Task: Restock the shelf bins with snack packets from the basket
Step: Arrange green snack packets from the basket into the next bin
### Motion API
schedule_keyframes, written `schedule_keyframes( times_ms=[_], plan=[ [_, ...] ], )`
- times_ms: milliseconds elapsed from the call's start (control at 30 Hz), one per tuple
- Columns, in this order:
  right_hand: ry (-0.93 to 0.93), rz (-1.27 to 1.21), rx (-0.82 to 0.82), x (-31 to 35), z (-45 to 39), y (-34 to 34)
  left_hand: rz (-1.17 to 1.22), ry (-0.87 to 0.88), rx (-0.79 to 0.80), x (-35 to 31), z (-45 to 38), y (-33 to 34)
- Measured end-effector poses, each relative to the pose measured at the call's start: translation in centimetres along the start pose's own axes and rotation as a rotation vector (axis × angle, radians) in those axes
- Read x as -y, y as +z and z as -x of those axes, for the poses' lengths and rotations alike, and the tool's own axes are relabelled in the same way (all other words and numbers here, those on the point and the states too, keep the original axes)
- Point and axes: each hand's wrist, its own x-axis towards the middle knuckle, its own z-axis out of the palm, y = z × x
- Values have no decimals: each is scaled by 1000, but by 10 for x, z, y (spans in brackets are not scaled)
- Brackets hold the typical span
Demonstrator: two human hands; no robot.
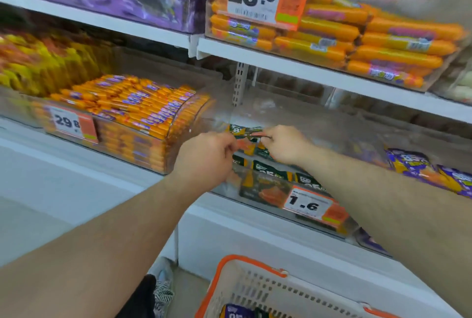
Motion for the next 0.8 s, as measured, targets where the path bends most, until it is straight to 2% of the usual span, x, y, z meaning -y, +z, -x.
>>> schedule_keyframes(
  times_ms=[100,567,800],
  plan=[
    [-7,25,-1,7,-29,14,-16,-46,11,-1,-4,-1],
    [57,283,278,12,-84,49,-38,-38,20,-5,-5,-2],
    [-19,330,314,14,-86,49,-49,-22,37,-4,-6,-2]
  ],
)
